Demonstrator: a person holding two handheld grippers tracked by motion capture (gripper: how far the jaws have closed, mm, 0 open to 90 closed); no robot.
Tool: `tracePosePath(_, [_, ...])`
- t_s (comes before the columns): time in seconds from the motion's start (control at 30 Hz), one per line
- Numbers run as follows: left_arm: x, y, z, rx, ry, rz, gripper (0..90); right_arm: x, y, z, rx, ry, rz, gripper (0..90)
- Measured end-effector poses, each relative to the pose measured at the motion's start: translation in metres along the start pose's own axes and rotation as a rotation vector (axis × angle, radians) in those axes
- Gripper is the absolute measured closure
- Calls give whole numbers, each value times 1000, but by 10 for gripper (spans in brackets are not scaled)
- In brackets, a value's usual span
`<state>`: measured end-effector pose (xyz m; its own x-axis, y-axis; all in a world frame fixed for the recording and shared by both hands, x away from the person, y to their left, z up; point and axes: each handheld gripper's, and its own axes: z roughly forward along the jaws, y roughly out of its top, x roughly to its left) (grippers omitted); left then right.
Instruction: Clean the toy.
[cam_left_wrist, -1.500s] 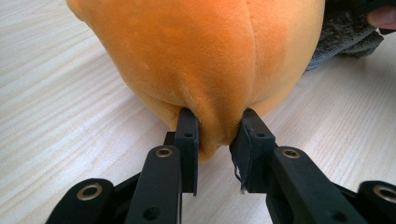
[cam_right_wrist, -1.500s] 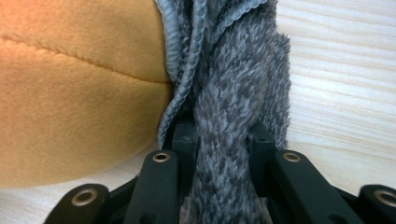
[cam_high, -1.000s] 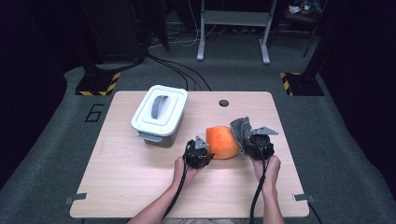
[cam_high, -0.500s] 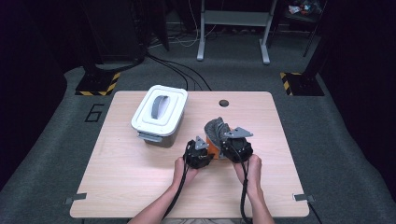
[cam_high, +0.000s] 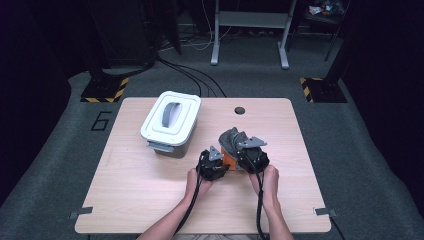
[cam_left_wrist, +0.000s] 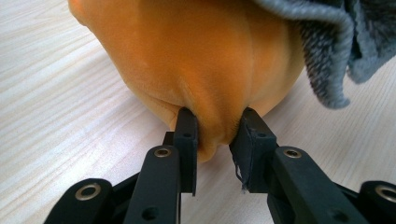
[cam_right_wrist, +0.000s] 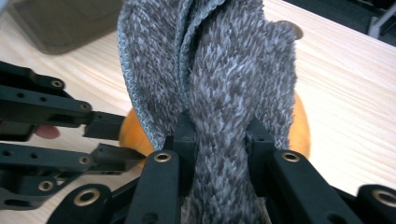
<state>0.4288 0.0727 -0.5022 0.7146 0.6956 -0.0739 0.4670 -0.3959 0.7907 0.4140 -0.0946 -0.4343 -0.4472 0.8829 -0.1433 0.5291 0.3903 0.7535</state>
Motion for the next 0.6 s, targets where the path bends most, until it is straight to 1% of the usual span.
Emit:
tracePosePath(0.03, [1,0,0,8,-3,10,717,-1,0,0,0,-10,6,720])
tracePosePath(0.1, [1,0,0,6,-5,7,718,-5,-1,-1,1,-16,6,720])
tracePosePath(0.13, [1,0,0,8,0,13,718,-7,-2,-1,0,-28,17,720])
tracePosePath(0.17, [1,0,0,8,1,14,717,-9,-3,-2,3,-23,15,720])
tracePosePath(0.23, [1,0,0,7,1,14,718,-12,-4,-2,4,-28,35,720])
tracePosePath(0.27, [0,0,0,4,0,11,718,-14,-5,-2,5,-30,32,720])
tracePosePath(0.37, [0,0,0,7,-4,12,717,-19,-7,-2,9,-36,43,719])
tracePosePath(0.4, [1,1,0,7,-1,18,718,-20,-8,-1,6,-41,55,719])
tracePosePath(0.43, [1,1,0,7,-1,18,718,-22,-9,-1,10,-41,52,719])
tracePosePath(0.47, [1,1,0,13,-1,25,718,-23,-9,-1,13,-43,63,719])
tracePosePath(0.5, [0,1,0,10,-2,17,717,-25,-10,-1,13,-47,71,719])
tracePosePath(0.53, [1,1,0,11,-2,20,717,-28,-12,-1,16,-50,65,719])
tracePosePath(0.57, [1,1,0,11,-2,20,718,-30,-13,-1,22,-53,87,719])
tracePosePath(0.6, [1,1,0,11,-2,21,718,-33,-14,0,20,-58,94,719])
